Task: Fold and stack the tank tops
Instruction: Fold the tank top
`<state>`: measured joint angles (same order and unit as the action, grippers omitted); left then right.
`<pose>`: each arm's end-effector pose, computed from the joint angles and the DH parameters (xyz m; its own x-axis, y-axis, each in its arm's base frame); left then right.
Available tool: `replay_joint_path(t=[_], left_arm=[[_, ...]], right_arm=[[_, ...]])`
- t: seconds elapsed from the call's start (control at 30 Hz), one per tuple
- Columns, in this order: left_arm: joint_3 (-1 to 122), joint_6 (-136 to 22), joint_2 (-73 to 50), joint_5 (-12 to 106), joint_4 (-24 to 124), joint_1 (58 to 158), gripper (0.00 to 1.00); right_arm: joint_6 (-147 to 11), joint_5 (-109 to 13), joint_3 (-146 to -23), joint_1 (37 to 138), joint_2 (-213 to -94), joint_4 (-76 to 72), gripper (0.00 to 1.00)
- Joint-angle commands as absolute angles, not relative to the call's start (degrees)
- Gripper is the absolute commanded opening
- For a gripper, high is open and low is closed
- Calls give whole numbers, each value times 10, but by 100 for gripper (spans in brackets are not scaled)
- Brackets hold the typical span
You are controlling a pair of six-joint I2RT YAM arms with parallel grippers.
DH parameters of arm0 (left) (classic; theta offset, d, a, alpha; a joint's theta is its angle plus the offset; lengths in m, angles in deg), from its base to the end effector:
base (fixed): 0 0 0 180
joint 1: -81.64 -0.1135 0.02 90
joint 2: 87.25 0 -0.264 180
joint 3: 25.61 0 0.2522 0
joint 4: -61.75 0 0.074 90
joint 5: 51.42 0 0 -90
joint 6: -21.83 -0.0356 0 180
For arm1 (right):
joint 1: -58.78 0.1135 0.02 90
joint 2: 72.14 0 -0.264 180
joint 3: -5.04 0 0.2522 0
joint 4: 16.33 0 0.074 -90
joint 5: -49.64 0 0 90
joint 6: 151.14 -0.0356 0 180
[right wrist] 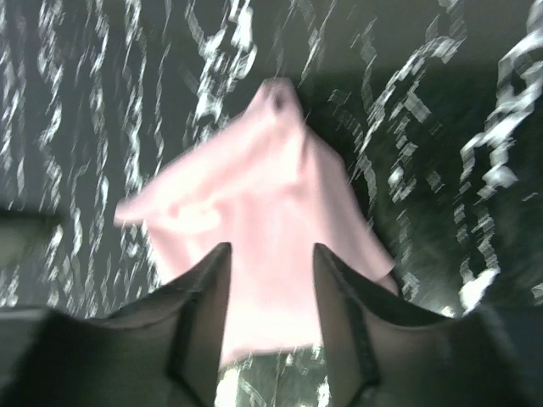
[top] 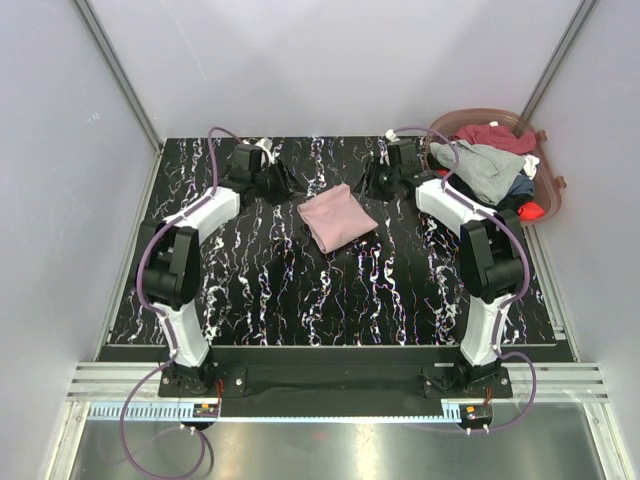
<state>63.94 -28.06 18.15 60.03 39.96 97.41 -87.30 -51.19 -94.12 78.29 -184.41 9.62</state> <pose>0.3983 -0.1260 0.2337 -0.7920 -0.3994 -0.4617 0.0280 0.7318 -0.6810 0.4222 0.1567 0.2319 -0.7384 0.1978 -0.6447 -0.1560 0.8800 0.4486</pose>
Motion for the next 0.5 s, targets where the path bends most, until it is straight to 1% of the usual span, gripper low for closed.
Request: replay_joint_path(t=[0.0, 0.03, 0.07, 0.17, 0.2, 0.3, 0.47], left_arm=[[688, -298, 222, 656, 421, 984, 44], [702, -297, 228, 662, 430, 987, 43], [712, -294, 245, 671, 431, 990, 42], [745, -285, 287, 694, 432, 990, 39], [752, -284, 296, 693, 430, 990, 38], [772, -288, 333, 681, 419, 983, 35], [797, -291, 396, 683, 410, 971, 32]], right_arm=[[-895, -608, -894, 782, -1821, 54, 46], [-898, -622, -890, 782, -1828, 43, 43], [-906, -637, -886, 782, -1835, 40, 35], [-919, -688, -885, 781, -1862, 23, 26], [-925, -700, -882, 781, -1869, 20, 21], [-944, -697, -862, 770, -1889, 5, 14], [-980, -710, -840, 750, -1935, 1, 10]])
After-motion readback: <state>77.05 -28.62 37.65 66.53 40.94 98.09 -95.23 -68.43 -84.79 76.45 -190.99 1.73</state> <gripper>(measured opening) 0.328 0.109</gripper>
